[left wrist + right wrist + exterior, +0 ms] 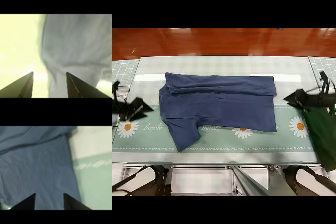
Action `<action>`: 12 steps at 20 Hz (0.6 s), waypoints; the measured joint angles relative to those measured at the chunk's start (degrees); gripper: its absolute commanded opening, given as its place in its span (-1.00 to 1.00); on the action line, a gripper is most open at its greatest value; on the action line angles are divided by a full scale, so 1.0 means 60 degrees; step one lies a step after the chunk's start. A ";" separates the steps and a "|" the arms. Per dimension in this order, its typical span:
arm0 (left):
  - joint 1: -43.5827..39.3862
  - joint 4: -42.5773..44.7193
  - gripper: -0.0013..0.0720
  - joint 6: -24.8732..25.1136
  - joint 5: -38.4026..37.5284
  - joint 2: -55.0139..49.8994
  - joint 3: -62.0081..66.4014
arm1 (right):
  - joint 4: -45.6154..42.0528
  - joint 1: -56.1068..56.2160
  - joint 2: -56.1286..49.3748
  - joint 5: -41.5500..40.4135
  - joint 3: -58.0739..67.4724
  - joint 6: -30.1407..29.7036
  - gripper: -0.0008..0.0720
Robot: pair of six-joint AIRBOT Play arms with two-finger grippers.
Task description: Fold the shirts.
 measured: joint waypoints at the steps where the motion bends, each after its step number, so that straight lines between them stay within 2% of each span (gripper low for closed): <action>1: 0.0386 -0.0280 0.41 0.0120 0.0120 0.0372 -0.0688 | 0.0277 -0.0127 0.0565 -0.0142 -0.0656 -0.0178 0.14; 6: 0.1086 -0.1228 0.41 0.0550 0.0725 0.0885 -0.2546 | 0.1089 -0.0390 0.1960 -0.0120 -0.2036 -0.0732 0.14; 12: 0.0423 -0.2317 0.41 0.1071 0.1450 0.0328 -0.3027 | 0.1410 -0.0444 0.2269 -0.0036 -0.2328 -0.0943 0.14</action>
